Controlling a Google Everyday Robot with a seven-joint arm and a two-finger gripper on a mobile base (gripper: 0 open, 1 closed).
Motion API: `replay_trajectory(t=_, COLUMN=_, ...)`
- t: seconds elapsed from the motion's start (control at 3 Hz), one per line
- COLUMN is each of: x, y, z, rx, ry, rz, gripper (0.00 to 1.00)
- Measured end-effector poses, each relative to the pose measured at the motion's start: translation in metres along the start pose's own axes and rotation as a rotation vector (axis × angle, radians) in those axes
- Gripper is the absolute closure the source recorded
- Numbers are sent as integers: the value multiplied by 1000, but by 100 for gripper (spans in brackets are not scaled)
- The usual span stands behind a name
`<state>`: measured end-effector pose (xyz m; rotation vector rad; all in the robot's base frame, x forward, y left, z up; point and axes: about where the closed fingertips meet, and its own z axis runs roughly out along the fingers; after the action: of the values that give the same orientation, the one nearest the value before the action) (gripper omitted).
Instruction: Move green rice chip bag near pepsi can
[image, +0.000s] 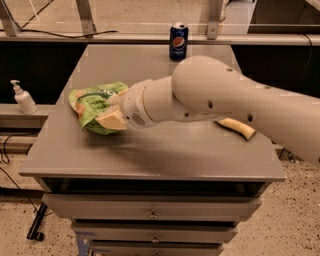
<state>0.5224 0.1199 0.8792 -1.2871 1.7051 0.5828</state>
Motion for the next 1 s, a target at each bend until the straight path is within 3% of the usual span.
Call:
replay_trajectory(t=0.33, x=-28, y=-19, z=-32, rx=43, ry=31, rz=-87, gripper=100)
replay_trajectory(t=0.67, x=-42, y=-40, z=-69, rx=95, ry=80, rz=-151, gripper=100)
replay_trajectory(t=1.0, x=-37, y=-61, z=-115, rx=167, ry=154, rz=-174, gripper=100)
